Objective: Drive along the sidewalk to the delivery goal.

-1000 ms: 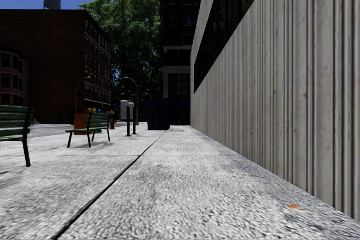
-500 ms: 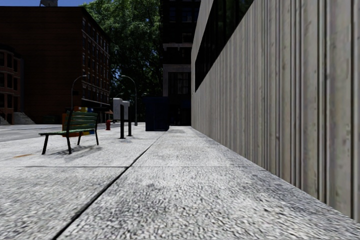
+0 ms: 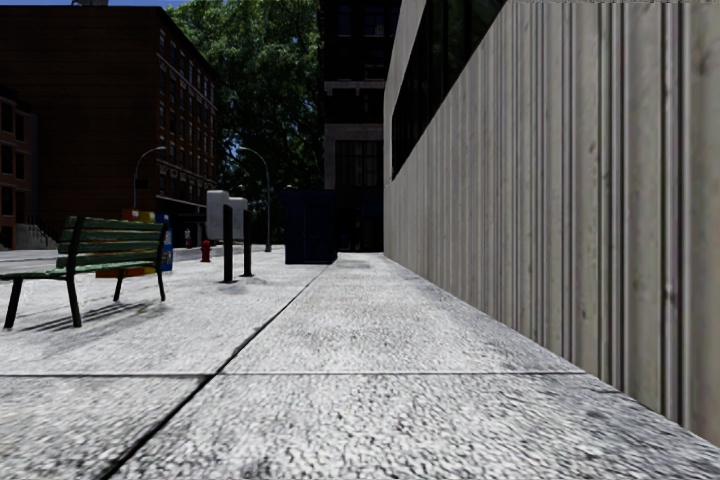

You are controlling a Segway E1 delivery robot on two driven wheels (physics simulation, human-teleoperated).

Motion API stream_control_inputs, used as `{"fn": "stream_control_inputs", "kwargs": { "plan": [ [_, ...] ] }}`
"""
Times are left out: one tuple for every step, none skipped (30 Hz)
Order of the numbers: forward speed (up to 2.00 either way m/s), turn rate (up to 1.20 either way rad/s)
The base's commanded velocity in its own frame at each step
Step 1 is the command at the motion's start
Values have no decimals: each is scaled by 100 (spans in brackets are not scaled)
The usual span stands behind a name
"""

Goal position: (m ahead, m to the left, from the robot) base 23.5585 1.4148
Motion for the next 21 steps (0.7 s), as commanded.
{"fn": "stream_control_inputs", "kwargs": {
  "plan": [
    [200,0],
    [200,0],
    [200,0],
    [200,0],
    [200,0],
    [200,0],
    [200,0],
    [200,0],
    [200,0],
    [200,0],
    [200,0],
    [200,0],
    [200,0],
    [200,0],
    [200,0],
    [200,0],
    [200,0],
    [200,0],
    [200,0],
    [200,0],
    [200,0]
  ]
}}
